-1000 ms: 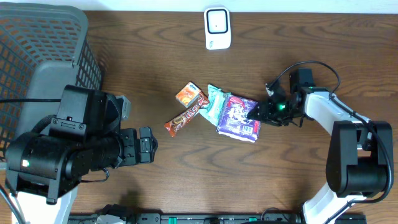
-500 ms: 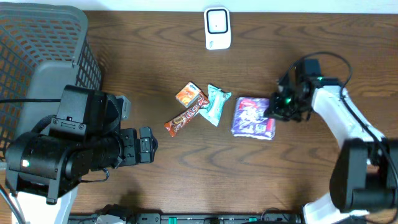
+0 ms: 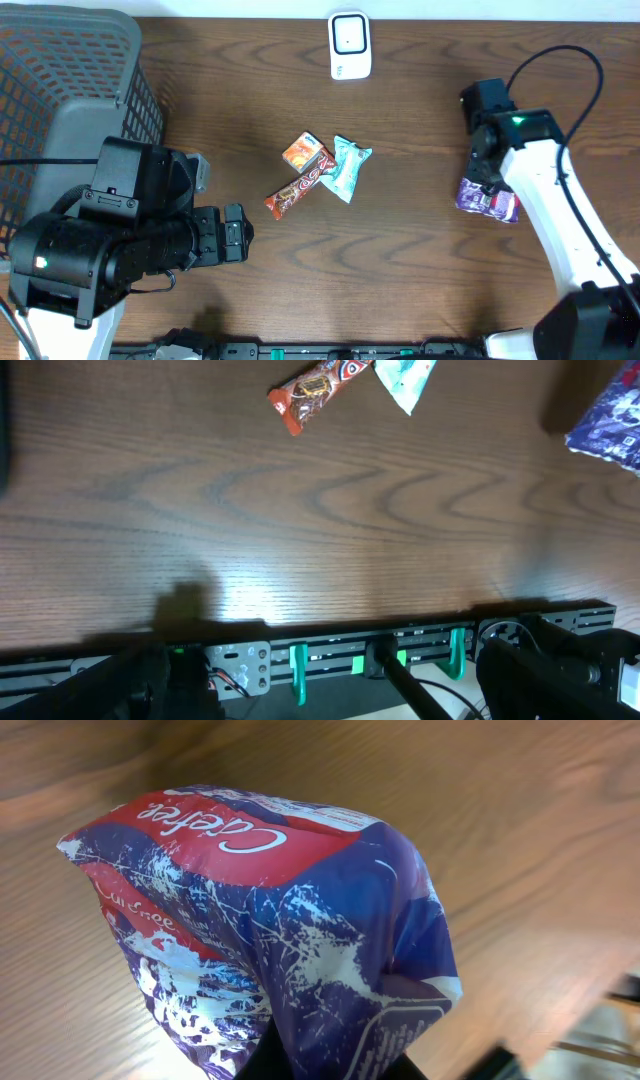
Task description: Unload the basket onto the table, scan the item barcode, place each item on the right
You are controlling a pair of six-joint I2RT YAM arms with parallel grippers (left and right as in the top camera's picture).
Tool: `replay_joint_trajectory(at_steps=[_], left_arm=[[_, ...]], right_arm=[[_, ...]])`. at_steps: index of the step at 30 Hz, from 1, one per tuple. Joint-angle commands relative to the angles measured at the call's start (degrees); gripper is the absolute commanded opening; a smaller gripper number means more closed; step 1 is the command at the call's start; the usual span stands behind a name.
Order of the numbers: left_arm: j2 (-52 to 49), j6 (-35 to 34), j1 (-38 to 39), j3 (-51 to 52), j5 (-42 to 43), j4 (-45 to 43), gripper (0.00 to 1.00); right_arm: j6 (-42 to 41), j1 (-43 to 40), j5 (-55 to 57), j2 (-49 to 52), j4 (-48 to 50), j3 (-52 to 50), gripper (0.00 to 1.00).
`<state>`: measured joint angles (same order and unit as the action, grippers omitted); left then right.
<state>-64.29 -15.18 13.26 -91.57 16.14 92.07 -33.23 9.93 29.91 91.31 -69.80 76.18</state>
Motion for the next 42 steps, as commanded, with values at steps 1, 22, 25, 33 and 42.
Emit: replay_joint_trajectory(at_steps=[1, 22, 25, 33, 42], left_arm=[[0.0, 0.1, -0.2, -0.4, -0.4, 1.1, 0.98], [0.0, 0.1, -0.2, -0.4, -0.4, 1.1, 0.98], [0.0, 0.1, -0.2, -0.4, -0.4, 1.1, 0.98], [0.0, 0.1, -0.2, -0.4, -0.4, 1.1, 0.98], [0.0, 0.1, -0.2, -0.4, -0.4, 1.1, 0.98]], right_arm=[[-4.0, 1.8, 10.3, 2.7, -0.6, -0.3, 0.01], [1.0, 15.5, -11.4, 17.3, 7.3, 4.4, 0.25], [7.4, 16.5, -21.7, 17.3, 9.7, 8.3, 0.39], [11.1, 15.1, -27.5, 17.3, 5.1, 19.5, 0.99], [17.9, 5.7, -26.8, 17.3, -1.9, 22.6, 0.99]])
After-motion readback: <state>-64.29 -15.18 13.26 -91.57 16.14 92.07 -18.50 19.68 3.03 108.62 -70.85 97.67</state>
